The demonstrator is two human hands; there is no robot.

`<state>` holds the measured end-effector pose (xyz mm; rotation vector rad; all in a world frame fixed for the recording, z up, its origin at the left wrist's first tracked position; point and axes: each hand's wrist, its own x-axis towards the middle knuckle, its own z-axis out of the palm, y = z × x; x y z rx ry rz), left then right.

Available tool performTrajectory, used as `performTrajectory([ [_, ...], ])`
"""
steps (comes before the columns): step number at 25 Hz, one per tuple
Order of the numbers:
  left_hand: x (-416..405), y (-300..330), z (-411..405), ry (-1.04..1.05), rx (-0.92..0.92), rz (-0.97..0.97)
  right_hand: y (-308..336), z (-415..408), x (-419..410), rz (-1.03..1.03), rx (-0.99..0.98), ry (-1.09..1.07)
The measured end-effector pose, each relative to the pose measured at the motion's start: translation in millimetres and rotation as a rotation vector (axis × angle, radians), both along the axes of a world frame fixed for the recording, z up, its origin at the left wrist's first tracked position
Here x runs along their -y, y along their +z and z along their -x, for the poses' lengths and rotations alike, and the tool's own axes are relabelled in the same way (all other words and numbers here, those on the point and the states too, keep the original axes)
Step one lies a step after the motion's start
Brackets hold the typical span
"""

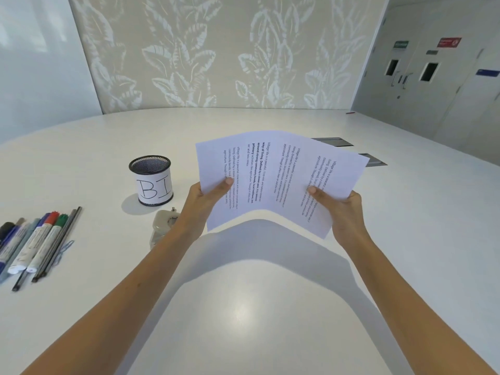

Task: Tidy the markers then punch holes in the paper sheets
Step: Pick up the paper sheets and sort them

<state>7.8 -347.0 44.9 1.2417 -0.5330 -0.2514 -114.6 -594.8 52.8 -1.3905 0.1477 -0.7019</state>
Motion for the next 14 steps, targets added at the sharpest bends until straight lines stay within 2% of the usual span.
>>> performTrajectory([
  [2,3.8,-6.6,-2.0,0.003,-0.013,-0.018,-6.9,-1.6,1.8,-0.017,-0.019,0.000],
  [5,10.0,-23.9,-3.3,0.161,-0.148,-0.054,-30.7,-1.1,3.0,-0.031,-0.148,-0.042],
  [7,13.0,-28.6,-4.3,0.210,-0.172,-0.059,-44.7,1.1,5.5,-0.002,-0.207,-0.110],
  [10,15.7,-22.5,-2.9,0.198,-0.134,-0.052,-46.7,3.4,13.2,-0.041,-0.171,-0.164],
  [14,18.7,-15.7,2.4,0.187,-0.202,0.053,-26.2,2.2,23.8,-0.271,-0.066,-0.228],
])
